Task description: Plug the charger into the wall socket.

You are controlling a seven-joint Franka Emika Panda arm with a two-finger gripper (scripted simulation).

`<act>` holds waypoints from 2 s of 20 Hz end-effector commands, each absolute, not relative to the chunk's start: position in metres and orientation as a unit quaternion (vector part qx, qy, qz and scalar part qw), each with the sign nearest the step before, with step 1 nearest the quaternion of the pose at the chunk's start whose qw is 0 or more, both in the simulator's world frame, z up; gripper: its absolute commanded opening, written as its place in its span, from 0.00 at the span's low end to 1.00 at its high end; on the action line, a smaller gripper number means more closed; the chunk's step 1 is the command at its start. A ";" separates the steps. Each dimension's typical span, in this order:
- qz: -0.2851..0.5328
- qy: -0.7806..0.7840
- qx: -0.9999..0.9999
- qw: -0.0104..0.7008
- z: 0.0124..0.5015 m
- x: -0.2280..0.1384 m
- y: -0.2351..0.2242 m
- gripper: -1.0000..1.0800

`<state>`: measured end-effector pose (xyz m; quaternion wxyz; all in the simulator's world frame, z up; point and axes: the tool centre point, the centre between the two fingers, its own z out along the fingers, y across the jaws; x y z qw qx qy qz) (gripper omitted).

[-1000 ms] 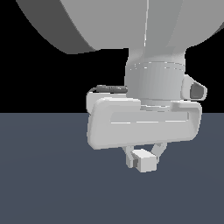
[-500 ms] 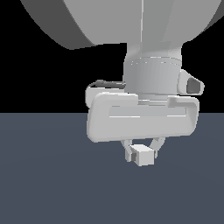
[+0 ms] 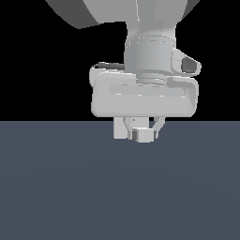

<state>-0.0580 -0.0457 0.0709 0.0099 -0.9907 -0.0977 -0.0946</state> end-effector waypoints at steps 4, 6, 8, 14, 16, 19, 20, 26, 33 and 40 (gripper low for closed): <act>-0.094 -0.078 -0.992 0.008 0.094 -0.044 -0.044 0.00; -0.094 -0.074 -0.993 0.007 0.098 -0.041 -0.043 0.00; -0.094 -0.072 -0.993 0.007 0.100 -0.039 -0.043 0.00; -0.094 -0.072 -0.993 0.007 0.100 -0.039 -0.043 0.00; -0.094 -0.072 -0.993 0.007 0.100 -0.038 -0.043 0.00; -0.094 -0.072 -0.993 0.007 0.100 -0.034 -0.043 0.00; -0.094 -0.072 -0.993 0.007 0.100 -0.032 -0.042 0.00; -0.094 -0.072 -0.993 0.006 0.100 -0.012 -0.039 0.00; -0.094 -0.072 -0.993 0.006 0.100 0.008 -0.036 0.00; -0.094 -0.072 -0.993 0.007 0.100 0.011 -0.036 0.00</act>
